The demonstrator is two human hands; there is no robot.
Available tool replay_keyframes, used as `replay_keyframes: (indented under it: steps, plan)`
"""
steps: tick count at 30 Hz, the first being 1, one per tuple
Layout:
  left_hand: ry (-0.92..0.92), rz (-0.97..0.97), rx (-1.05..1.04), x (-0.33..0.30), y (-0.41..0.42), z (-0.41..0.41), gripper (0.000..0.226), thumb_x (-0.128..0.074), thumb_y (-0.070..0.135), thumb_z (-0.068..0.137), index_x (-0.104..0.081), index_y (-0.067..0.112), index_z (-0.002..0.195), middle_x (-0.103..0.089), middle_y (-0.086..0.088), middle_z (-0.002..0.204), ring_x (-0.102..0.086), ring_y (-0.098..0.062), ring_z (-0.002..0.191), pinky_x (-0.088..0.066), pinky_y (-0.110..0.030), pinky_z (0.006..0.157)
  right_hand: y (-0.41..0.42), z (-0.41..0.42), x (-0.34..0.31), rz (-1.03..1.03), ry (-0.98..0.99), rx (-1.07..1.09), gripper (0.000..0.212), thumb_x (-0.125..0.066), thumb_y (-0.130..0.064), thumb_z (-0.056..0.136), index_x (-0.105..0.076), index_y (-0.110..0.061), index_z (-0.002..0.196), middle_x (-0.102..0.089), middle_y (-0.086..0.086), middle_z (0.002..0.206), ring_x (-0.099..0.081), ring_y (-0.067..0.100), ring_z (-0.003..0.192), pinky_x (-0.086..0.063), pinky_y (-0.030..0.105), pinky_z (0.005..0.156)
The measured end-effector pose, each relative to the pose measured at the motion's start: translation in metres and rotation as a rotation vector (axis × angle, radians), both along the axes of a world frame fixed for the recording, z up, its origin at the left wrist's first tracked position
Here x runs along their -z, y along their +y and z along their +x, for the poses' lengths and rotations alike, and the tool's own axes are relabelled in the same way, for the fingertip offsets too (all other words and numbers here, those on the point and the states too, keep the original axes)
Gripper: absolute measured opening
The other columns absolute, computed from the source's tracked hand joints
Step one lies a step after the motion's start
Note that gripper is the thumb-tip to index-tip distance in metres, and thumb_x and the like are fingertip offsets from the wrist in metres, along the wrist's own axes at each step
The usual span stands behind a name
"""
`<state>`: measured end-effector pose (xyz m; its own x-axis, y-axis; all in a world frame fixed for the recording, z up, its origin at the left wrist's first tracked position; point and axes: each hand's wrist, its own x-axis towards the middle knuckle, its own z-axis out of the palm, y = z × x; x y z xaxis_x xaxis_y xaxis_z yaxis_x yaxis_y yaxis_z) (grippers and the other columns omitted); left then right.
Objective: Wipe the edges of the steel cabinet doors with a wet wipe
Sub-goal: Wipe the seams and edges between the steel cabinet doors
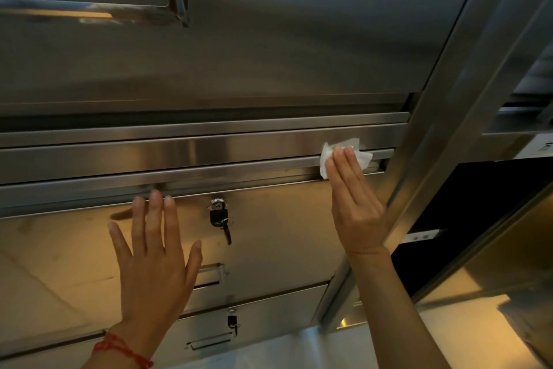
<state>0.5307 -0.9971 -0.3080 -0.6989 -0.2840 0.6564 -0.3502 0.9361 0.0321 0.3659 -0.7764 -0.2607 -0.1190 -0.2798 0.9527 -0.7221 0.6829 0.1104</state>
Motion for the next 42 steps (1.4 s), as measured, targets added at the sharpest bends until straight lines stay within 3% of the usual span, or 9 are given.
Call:
replay_keyframes:
  steps: [7, 11, 17, 20, 24, 29, 34, 42]
  plan:
    - [0.015, -0.028, 0.006, 0.001, -0.003, 0.0, 0.069, -0.017, 0.047, 0.095, -0.004, 0.005, 0.148, -0.01, -0.02, 0.153, -0.001, -0.032, 0.143, -0.007, -0.062, 0.109, 0.002, -0.002, 0.004, -0.1, -0.042, 0.036, 0.024, -0.056, 0.005, 0.088, -0.06, 0.007, 0.112, -0.059, 0.025, 0.118, -0.055, 0.038, 0.113, -0.047, 0.04, 0.097]
    - [0.023, -0.031, -0.001, 0.002, -0.002, -0.001, 0.069, -0.017, 0.047, 0.095, -0.004, 0.005, 0.148, -0.009, -0.02, 0.153, -0.003, -0.033, 0.143, -0.004, -0.06, 0.11, 0.001, -0.001, 0.004, -0.034, -0.017, -0.01, 0.022, -0.055, 0.004, 0.09, -0.061, 0.007, 0.112, -0.059, 0.024, 0.118, -0.056, 0.037, 0.113, -0.045, 0.037, 0.1]
    - [0.012, -0.021, -0.004, 0.0, -0.002, 0.0, 0.068, -0.014, 0.048, 0.096, -0.006, 0.005, 0.148, -0.011, -0.02, 0.152, -0.002, -0.032, 0.143, -0.004, -0.059, 0.11, 0.014, -0.006, 0.003, -0.11, -0.074, 0.063, 0.034, -0.067, 0.015, 0.077, -0.062, 0.008, 0.11, -0.058, 0.024, 0.118, -0.054, 0.036, 0.114, -0.047, 0.038, 0.097]
    - [0.011, -0.009, -0.009, -0.001, 0.0, 0.0, 0.068, -0.013, 0.048, 0.096, -0.006, 0.004, 0.147, -0.011, -0.02, 0.152, -0.002, -0.032, 0.143, -0.005, -0.06, 0.109, 0.003, 0.0, 0.004, -0.101, -0.071, 0.031, 0.026, -0.061, 0.009, 0.083, -0.062, 0.009, 0.11, -0.059, 0.025, 0.118, -0.055, 0.039, 0.112, -0.048, 0.043, 0.095]
    - [0.007, -0.005, -0.008, -0.002, 0.002, 0.0, 0.068, -0.013, 0.048, 0.095, -0.007, 0.003, 0.147, -0.01, -0.02, 0.152, -0.001, -0.032, 0.143, -0.006, -0.061, 0.109, 0.005, -0.002, 0.003, -0.031, -0.031, -0.017, 0.022, -0.053, 0.003, 0.092, -0.061, 0.006, 0.112, -0.058, 0.023, 0.12, -0.054, 0.036, 0.115, -0.045, 0.037, 0.1]
    - [-0.006, -0.013, -0.005, -0.003, 0.001, 0.002, 0.067, -0.013, 0.047, 0.096, -0.006, 0.004, 0.147, -0.011, -0.019, 0.152, -0.001, -0.031, 0.143, -0.005, -0.059, 0.11, 0.023, -0.01, 0.006, -0.135, -0.12, 0.089, 0.034, -0.066, 0.012, 0.079, -0.061, 0.008, 0.112, -0.056, 0.023, 0.121, -0.052, 0.037, 0.115, -0.047, 0.045, 0.094]
    - [-0.02, 0.008, -0.006, -0.004, 0.001, 0.002, 0.068, -0.011, 0.048, 0.095, -0.006, 0.005, 0.147, -0.01, -0.019, 0.153, 0.001, -0.03, 0.143, -0.002, -0.057, 0.11, 0.014, -0.005, 0.004, -0.18, -0.162, 0.107, 0.033, -0.065, 0.013, 0.079, -0.061, 0.011, 0.111, -0.058, 0.026, 0.119, -0.052, 0.039, 0.114, -0.047, 0.05, 0.092]
    - [-0.063, 0.025, 0.003, -0.006, 0.001, 0.004, 0.068, -0.008, 0.05, 0.095, -0.009, 0.005, 0.146, -0.009, -0.017, 0.153, 0.0, -0.03, 0.143, -0.004, -0.059, 0.11, -0.027, 0.024, 0.002, -0.192, -0.162, 0.013, 0.029, -0.061, 0.012, 0.08, -0.063, 0.011, 0.109, -0.06, 0.025, 0.117, -0.055, 0.042, 0.112, -0.048, 0.047, 0.093]
